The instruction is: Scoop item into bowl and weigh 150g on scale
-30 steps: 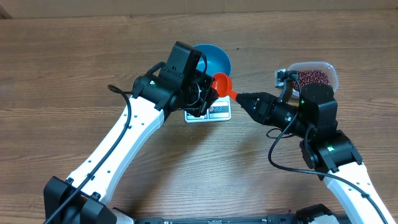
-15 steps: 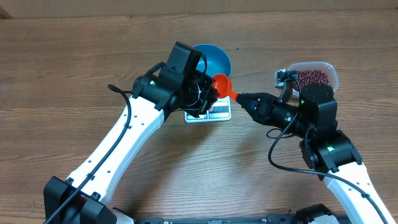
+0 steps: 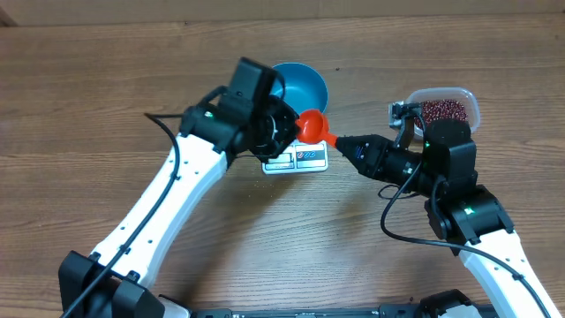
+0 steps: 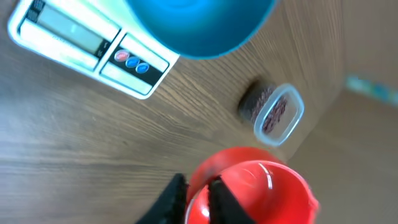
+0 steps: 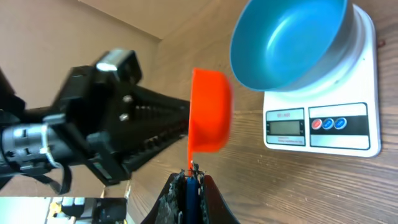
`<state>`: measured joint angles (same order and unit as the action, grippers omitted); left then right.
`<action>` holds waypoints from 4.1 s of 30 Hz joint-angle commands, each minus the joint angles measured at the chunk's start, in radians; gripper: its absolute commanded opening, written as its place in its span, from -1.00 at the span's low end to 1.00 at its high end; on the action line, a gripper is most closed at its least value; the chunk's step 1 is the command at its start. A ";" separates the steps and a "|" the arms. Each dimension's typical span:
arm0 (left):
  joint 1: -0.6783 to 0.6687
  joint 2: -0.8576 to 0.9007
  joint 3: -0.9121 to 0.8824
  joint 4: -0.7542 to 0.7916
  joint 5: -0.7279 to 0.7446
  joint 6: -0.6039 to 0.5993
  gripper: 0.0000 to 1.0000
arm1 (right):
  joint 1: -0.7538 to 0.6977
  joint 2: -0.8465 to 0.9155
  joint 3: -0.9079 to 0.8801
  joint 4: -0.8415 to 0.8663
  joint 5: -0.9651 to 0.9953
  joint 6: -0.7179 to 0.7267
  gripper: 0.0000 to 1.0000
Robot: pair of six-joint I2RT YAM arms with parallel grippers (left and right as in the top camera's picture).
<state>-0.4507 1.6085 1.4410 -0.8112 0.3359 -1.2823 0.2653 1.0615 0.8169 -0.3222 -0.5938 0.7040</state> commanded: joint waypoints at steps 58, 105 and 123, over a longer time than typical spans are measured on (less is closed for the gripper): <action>-0.188 0.079 0.127 -0.292 -0.288 0.899 -0.91 | -0.537 0.216 0.663 -0.966 0.186 -0.787 -0.93; -0.239 0.324 -0.259 0.454 -0.557 1.012 -0.92 | -0.537 0.216 0.663 -0.967 0.201 -0.788 -0.93; -0.239 0.354 -0.259 0.498 -0.583 1.012 -0.91 | -0.537 0.216 0.663 -0.970 0.201 -0.788 -0.93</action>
<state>-0.6876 1.9381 1.1843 -0.3214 -0.2256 -0.2840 -0.2676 1.2839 1.4639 -1.2949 -0.3992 -0.0788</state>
